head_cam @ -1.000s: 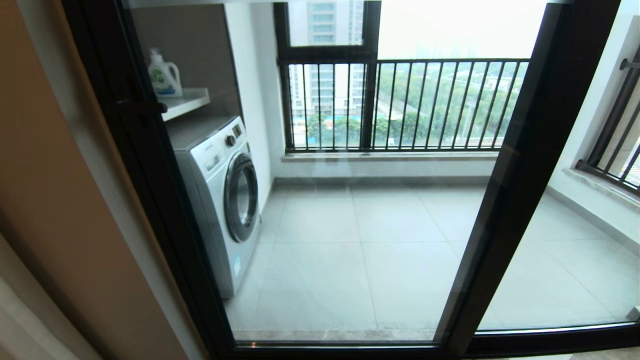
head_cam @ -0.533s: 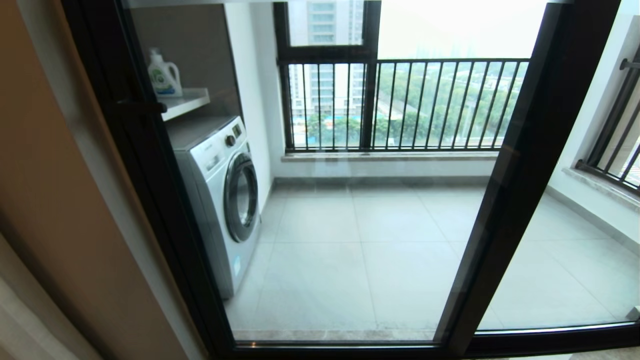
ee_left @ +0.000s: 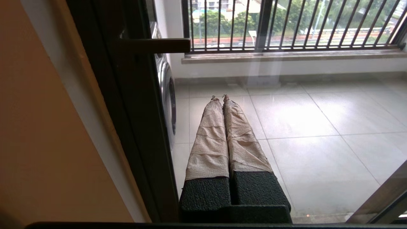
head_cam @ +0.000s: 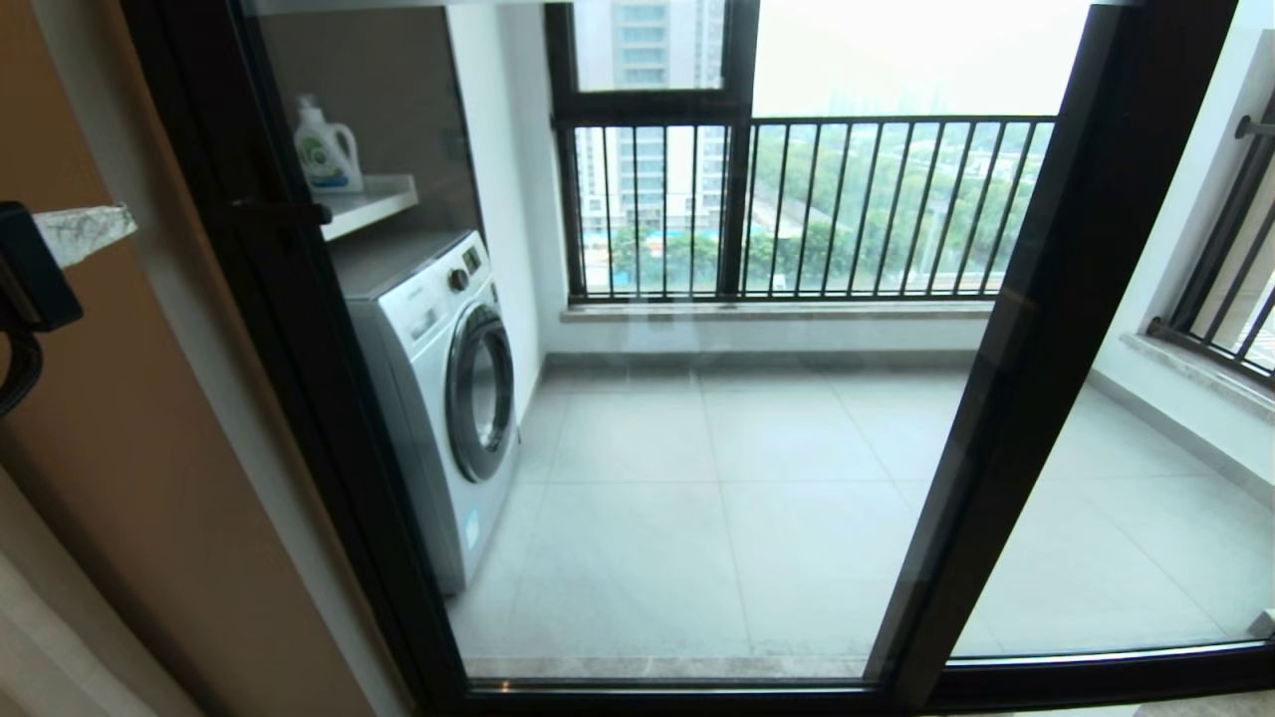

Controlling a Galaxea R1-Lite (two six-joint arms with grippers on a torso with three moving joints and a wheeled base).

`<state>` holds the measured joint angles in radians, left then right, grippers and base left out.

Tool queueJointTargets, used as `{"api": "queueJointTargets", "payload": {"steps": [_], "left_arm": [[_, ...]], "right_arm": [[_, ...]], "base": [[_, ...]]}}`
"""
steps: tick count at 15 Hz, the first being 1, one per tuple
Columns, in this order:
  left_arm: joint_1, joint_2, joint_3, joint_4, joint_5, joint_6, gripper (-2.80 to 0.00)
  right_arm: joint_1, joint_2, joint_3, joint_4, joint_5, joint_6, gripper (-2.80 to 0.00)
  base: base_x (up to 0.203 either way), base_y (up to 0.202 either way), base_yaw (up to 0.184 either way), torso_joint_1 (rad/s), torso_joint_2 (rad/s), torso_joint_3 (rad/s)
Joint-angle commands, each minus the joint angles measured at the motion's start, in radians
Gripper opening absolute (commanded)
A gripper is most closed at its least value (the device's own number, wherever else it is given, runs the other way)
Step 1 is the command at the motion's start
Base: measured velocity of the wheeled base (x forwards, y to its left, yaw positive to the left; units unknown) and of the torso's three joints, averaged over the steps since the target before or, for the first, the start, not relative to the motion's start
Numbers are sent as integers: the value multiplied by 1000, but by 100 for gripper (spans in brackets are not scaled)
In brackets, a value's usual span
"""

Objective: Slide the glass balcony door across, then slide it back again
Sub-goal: Open the slid door

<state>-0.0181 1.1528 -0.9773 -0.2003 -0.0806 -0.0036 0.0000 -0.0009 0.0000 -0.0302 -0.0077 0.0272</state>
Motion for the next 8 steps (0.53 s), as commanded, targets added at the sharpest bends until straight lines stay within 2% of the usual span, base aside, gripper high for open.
{"api": "queueJointTargets", "payload": {"steps": [1,8], "left_arm": [[-8,170,-72,-3,0,-2,-280],[-11,424,-358,-4,10,-14,-280]], "right_arm": [[0,1,12,0,0,0,-280],[0,1,12,0,0,0,-280]], "base": [[0,0,0,0,0,0],[0,0,0,0,0,0]]}}
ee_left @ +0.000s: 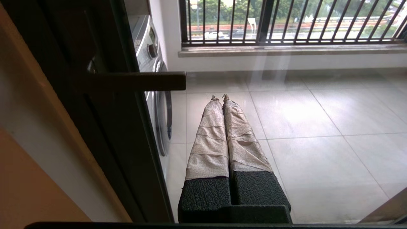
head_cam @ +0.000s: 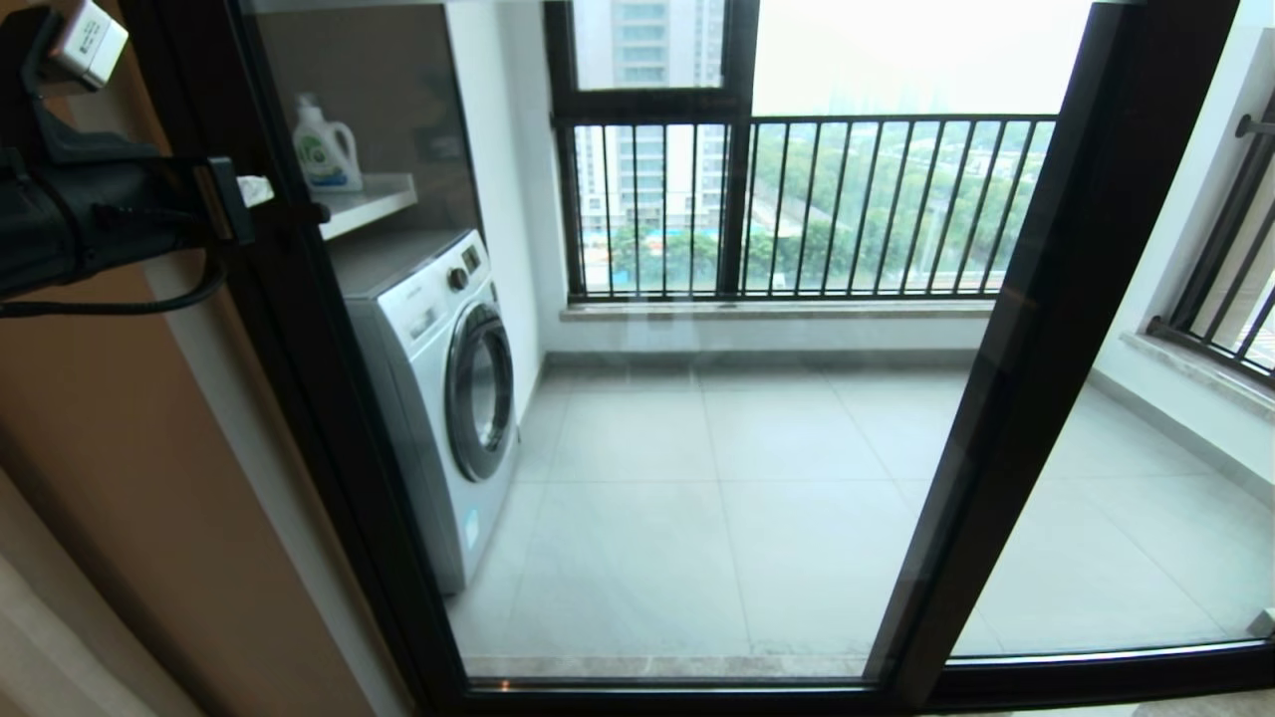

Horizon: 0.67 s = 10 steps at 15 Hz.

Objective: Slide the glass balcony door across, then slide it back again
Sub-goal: Open the slid door

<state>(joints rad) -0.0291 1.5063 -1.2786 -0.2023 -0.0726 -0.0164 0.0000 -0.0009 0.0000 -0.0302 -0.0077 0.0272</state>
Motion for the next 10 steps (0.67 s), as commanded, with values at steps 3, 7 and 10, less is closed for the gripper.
{"api": "queueJointTargets", "payload": {"steps": [3,7,10], "left_arm": [[2,153,-124,-2,12,-1,-280],[23,261,-257,-2,41,2,-280],[44,303,-277,-2,42,3,-280]], "right_arm": [[0,1,12,0,0,0,-280],[0,1,12,0,0,0,-280],[0,1,12,0,0,0,-280]], "base": [[0,0,0,0,0,0],[0,0,0,0,0,0],[0,0,0,0,0,0]]}}
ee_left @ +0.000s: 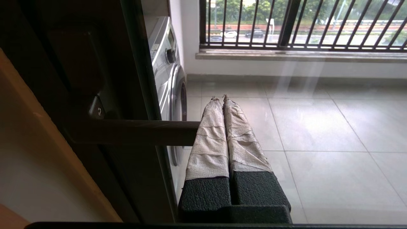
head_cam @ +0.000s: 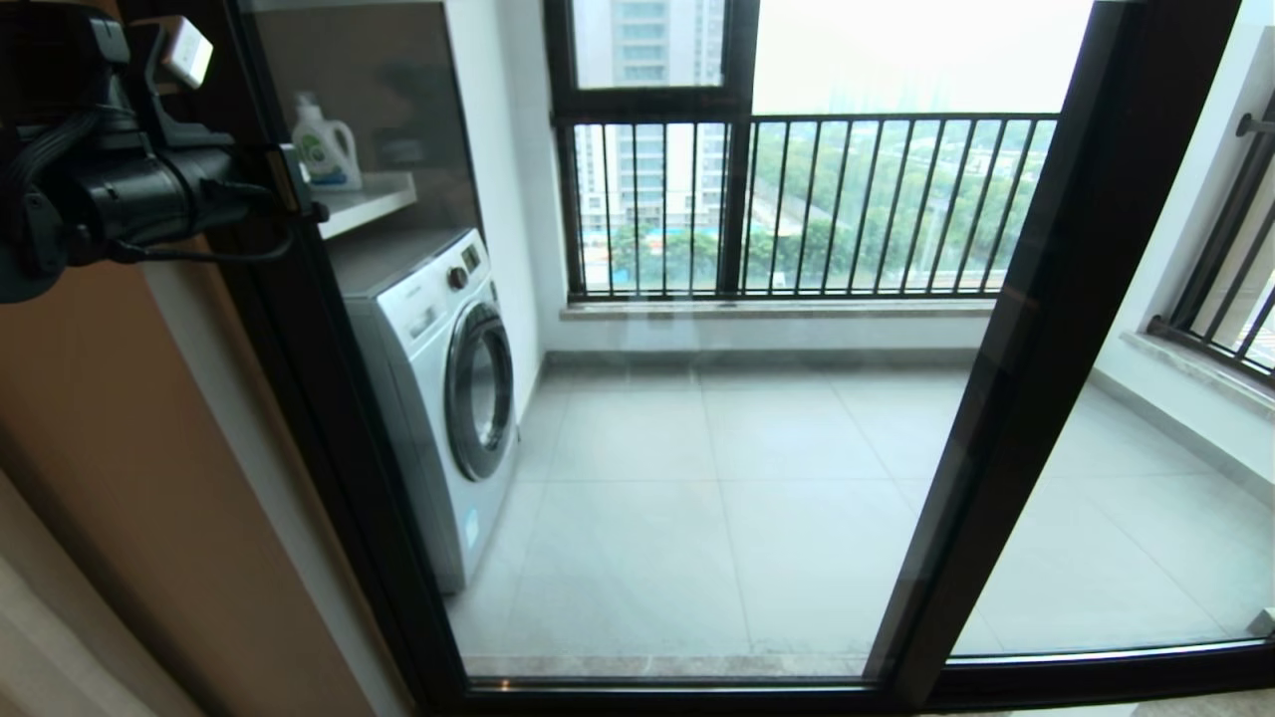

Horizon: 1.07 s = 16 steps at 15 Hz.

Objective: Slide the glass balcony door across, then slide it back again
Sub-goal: Open the slid door

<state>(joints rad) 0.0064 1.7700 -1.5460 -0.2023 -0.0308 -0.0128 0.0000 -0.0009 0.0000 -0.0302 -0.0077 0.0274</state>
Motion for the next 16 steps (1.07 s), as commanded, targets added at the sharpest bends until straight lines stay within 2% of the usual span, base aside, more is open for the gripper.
{"api": "queueJointTargets", "payload": {"steps": [1,4,6,9,13,16], "left_arm": [[12,53,-13,-2,2,0,-280],[34,101,-88,-2,6,1,-280],[38,108,-95,-2,7,0,-280],[52,117,-86,-2,8,-1,-280],[55,103,4,-2,15,-1,-280],[64,104,23,-2,14,-3,-280]], "right_arm": [[0,1,12,0,0,0,-280],[0,1,12,0,0,0,-280],[0,1,12,0,0,0,-280],[0,1,12,0,0,0,-280],[0,1,12,0,0,0,-280],[0,1,12,0,0,0,-280]], "base": [[0,0,0,0,0,0],[0,0,0,0,0,0],[0,0,0,0,0,0],[0,0,0,0,0,0],[0,0,0,0,0,0],[0,0,0,0,0,0]]}}
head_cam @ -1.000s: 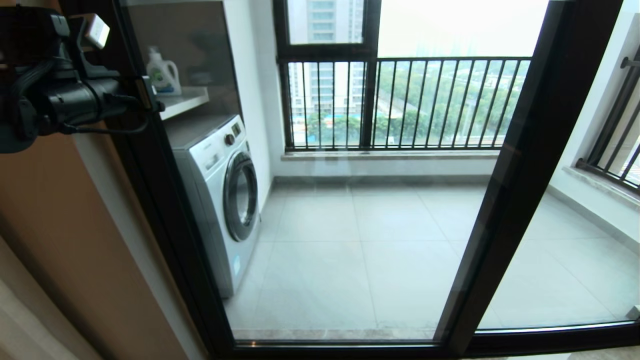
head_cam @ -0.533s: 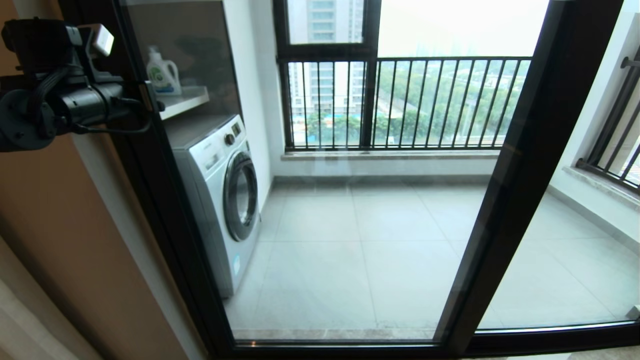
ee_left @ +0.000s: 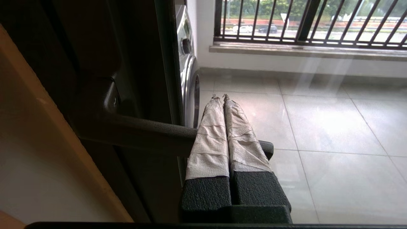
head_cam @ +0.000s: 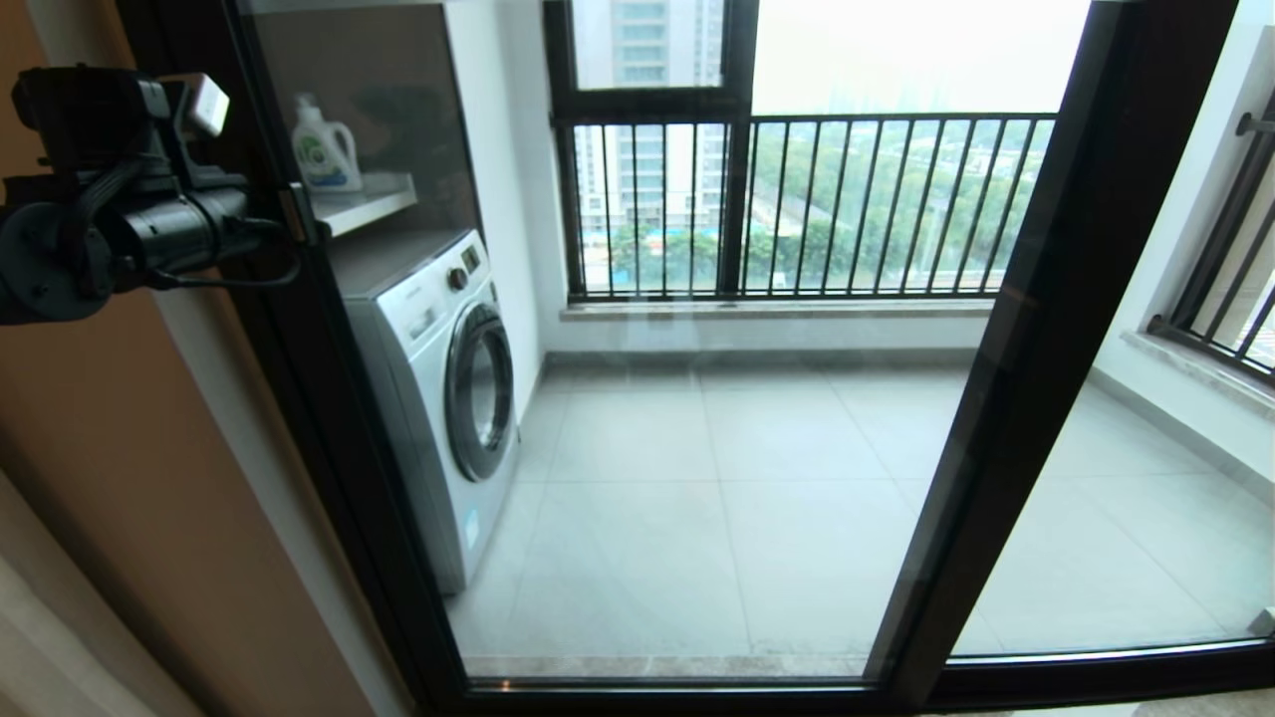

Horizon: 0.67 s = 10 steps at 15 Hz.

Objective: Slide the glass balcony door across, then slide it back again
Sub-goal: Open the slid door

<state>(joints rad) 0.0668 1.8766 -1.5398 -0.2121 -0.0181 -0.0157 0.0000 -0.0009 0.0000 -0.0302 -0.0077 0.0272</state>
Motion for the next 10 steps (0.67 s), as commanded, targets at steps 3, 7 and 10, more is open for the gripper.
{"api": "queueJointTargets", "payload": {"steps": [3,7,10], "left_arm": [[5,-2,29,8,3,-1,-280],[6,3,30,8,14,-3,-280],[17,7,47,8,20,-3,-280]], "right_arm": [[0,1,12,0,0,0,-280],[0,1,12,0,0,0,-280],[0,1,12,0,0,-1,-280]], "base": [[0,0,0,0,0,0],[0,0,0,0,0,0],[0,0,0,0,0,0]]}}
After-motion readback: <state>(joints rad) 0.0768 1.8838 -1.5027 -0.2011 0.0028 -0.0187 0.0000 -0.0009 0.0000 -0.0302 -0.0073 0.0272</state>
